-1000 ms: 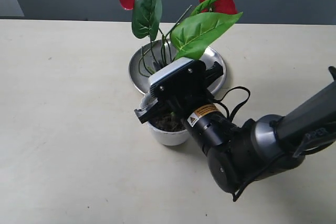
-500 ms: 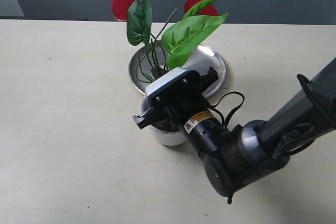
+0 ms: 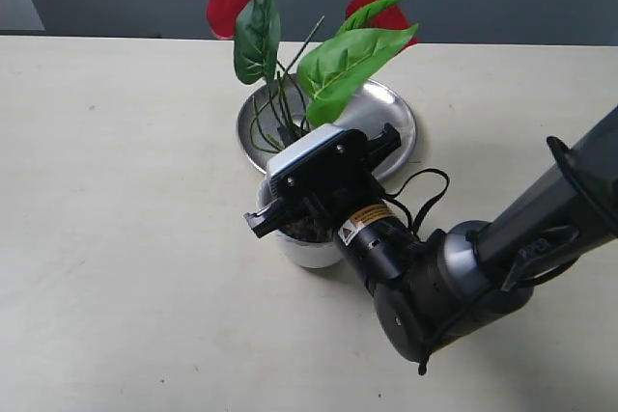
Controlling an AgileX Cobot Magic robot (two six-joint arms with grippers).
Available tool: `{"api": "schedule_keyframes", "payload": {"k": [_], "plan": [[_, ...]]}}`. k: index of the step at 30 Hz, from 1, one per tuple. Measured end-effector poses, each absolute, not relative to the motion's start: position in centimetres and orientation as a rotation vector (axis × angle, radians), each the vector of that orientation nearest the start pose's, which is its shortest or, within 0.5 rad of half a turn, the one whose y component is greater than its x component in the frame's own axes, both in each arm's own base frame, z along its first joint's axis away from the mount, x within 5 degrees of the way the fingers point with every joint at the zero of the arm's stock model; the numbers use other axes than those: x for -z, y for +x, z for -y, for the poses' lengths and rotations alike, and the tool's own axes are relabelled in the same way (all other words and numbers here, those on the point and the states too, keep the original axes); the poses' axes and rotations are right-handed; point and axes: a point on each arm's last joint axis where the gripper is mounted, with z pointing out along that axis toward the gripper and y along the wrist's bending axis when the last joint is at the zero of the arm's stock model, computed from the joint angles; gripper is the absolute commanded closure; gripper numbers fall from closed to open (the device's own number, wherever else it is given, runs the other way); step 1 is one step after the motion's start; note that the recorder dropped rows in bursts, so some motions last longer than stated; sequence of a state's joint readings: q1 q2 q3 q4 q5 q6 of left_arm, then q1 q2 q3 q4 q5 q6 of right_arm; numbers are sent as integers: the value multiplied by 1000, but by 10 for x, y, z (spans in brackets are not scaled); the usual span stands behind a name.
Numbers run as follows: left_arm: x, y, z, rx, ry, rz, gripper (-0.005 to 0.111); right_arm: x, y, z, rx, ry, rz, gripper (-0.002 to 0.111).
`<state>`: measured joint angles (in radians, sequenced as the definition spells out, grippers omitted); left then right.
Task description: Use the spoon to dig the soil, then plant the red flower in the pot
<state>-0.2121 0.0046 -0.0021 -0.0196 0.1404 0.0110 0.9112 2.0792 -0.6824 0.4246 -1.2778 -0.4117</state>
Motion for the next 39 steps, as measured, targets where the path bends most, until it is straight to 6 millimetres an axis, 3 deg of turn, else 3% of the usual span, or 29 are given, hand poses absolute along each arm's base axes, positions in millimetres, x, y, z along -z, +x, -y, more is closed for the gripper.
{"api": "schedule_keyframes", "payload": {"k": [7,16,24,30,39], "plan": [[-201,55,12,172,168,-1621,106,-108,237,-247,-153,-642,-1506,95],[-201,55,12,172,168,-1621,106,-113,233,-249,-167,-656,-1542,95],[-201,55,12,172,168,-1621,106,-108,217,-241,-145,-659,-1589,95],[-201,55,12,172,168,-1621,106,-119,206,-230,-153,-660,-1585,95],[-201,55,12,172,168,-1621,106,-116,195,-234,-178,-706,-1619,95]]}}
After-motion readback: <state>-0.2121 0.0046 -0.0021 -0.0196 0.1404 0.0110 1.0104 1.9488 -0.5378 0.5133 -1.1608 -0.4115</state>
